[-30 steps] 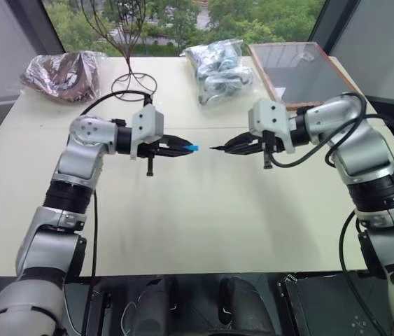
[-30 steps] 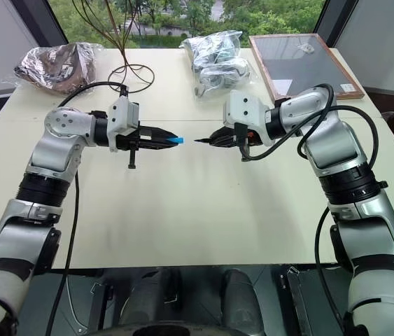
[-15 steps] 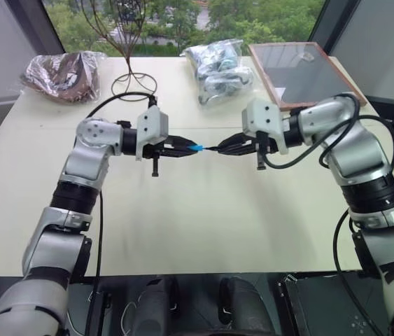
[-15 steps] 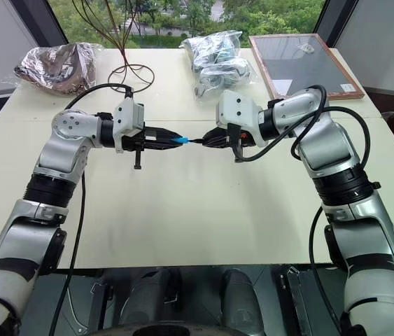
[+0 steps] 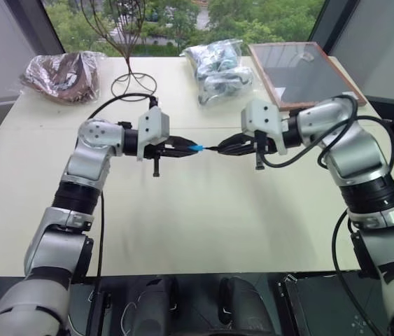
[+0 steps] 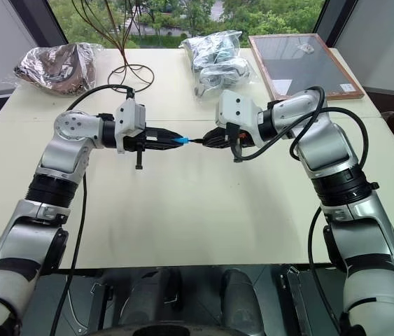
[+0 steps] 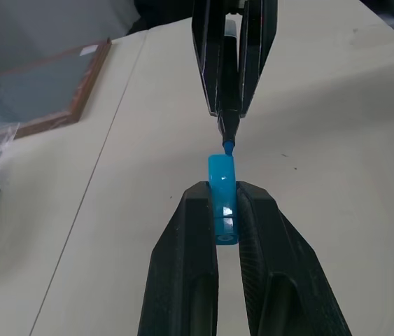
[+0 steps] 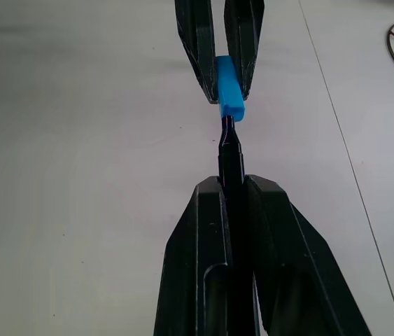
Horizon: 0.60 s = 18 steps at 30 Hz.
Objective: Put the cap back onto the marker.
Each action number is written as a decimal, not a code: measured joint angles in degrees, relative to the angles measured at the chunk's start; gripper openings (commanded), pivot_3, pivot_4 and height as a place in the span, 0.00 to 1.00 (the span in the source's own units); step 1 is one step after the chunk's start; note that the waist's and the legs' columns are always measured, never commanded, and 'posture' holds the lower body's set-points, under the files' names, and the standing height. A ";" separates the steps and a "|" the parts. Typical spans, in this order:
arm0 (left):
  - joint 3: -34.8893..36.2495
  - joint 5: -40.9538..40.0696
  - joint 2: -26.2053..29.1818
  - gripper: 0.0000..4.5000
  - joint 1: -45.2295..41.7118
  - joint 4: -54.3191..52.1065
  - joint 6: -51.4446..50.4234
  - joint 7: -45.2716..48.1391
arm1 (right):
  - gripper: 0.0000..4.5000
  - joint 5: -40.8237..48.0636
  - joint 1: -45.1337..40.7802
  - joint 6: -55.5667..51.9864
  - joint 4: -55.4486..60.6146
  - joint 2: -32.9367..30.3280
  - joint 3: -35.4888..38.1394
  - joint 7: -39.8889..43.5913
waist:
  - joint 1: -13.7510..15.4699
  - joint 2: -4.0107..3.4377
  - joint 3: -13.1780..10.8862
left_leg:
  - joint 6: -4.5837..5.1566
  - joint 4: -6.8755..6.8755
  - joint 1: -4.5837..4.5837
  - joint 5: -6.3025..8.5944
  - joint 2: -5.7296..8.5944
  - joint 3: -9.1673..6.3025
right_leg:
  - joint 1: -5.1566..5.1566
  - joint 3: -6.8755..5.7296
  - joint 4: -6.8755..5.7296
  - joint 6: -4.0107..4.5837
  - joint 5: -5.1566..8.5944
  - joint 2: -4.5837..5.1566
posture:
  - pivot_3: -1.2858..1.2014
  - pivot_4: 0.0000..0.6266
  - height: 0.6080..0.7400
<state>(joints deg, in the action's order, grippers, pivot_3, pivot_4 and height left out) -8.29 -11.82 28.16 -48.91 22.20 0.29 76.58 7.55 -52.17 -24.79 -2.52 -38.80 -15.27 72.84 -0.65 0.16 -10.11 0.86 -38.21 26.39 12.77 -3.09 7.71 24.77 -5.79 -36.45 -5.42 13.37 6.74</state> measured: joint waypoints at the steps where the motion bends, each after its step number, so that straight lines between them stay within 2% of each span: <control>1: 0.00 -0.09 0.28 0.01 0.02 -0.62 -0.81 0.33 | 0.00 0.01 0.00 0.22 -0.02 0.07 0.00 -0.06 | 0.00 0.00 0.00 | 0.00 0.00 0.00 0.00 0.00 0.00 | 0.00 0.00 0.00 0.00 0.00 0.00 | 0.52 0.24 1.00; 18: 0.00 -1.13 0.95 0.01 0.10 -3.05 -1.94 0.27 | 0.00 -0.46 0.00 1.88 -1.65 0.54 -0.15 -0.62 | 0.02 0.00 0.00 | 0.00 -0.01 0.00 0.00 0.00 0.00 | 0.00 0.00 -0.01 0.00 0.00 0.00 | 0.52 0.24 1.00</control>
<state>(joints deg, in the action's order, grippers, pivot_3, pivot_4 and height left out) -8.28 -12.94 29.11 -48.81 19.14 -1.65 76.85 7.09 -52.17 -22.91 -4.18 -38.26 -15.43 72.22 -0.63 0.16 -10.11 0.85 -38.22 26.39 12.77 -3.09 7.70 24.76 -5.79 -36.46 -5.42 13.37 6.74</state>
